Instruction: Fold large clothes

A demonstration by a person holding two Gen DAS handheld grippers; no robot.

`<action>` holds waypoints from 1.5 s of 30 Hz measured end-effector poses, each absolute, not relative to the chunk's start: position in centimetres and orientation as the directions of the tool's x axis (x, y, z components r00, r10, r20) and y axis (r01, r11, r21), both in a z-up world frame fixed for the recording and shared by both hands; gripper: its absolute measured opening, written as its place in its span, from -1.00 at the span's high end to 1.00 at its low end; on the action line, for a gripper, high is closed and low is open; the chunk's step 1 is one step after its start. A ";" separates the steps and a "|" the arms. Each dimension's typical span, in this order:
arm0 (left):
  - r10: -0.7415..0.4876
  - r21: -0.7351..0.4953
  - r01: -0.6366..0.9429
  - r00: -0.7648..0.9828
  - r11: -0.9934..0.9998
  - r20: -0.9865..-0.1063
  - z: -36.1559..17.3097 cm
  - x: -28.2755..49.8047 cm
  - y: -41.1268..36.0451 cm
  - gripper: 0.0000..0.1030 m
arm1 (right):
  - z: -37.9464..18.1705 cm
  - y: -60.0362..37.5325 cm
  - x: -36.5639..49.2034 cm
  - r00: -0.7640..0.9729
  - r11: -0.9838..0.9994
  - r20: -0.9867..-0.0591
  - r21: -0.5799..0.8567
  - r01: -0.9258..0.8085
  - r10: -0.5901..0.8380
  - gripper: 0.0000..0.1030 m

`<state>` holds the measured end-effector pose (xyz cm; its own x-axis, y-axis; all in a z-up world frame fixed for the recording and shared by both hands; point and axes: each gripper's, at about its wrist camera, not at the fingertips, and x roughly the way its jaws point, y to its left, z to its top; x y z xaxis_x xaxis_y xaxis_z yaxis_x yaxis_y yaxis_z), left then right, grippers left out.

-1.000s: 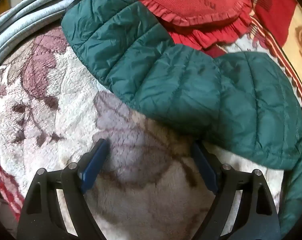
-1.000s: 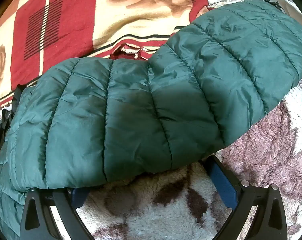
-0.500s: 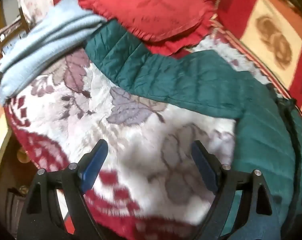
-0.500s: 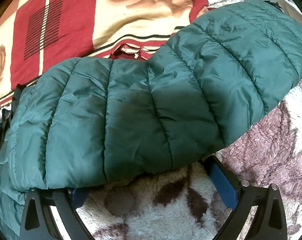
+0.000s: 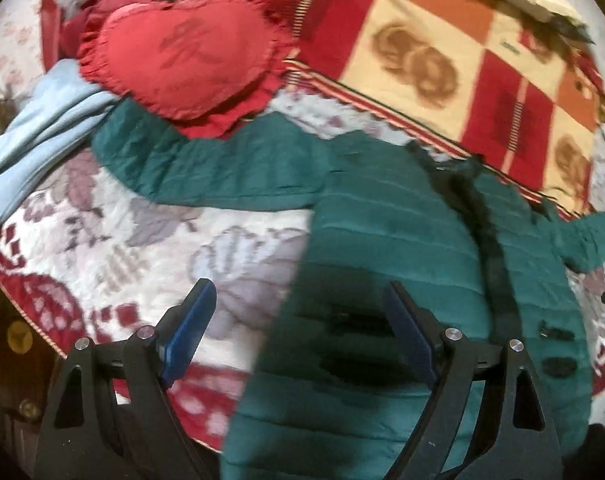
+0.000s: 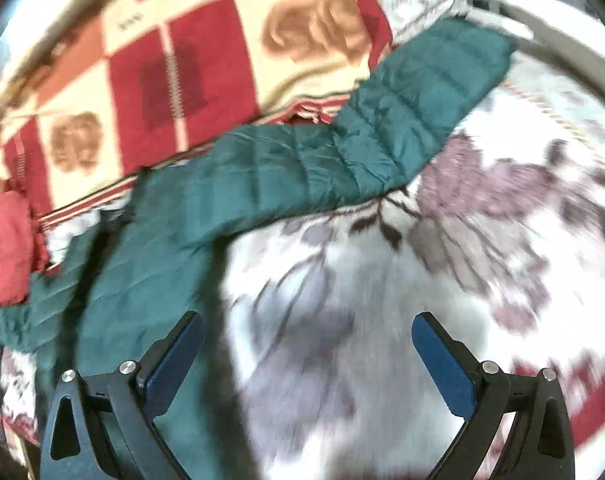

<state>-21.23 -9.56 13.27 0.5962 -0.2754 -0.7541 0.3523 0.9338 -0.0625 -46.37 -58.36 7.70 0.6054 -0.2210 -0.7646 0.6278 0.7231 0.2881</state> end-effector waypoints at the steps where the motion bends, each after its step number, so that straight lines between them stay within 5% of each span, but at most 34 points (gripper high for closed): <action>1: -0.292 -0.075 0.364 0.588 0.928 -0.754 13.3 -21.6 -9.9 -0.66 | 8.7 -57.3 -47.5 0.616 0.730 -0.758 0.294 0.617 -0.215 -1.00; 9: -0.354 -0.100 0.422 0.580 0.901 -0.734 14.4 -24.1 -11.9 -0.66 | 14.2 -47.5 -50.1 0.654 0.841 -0.729 0.214 0.497 -0.201 -1.00; 22: -0.337 -0.071 0.409 0.629 0.910 -0.700 15.2 -25.3 -11.6 -0.66 | 14.7 -39.1 -42.8 0.766 0.905 -0.634 0.258 0.338 -0.106 -1.00; 45: -0.309 -0.044 0.391 0.645 0.919 -0.699 14.5 -25.1 -12.1 -0.66 | 13.2 -34.6 -39.0 0.710 0.908 -0.666 0.116 0.403 -0.230 -1.00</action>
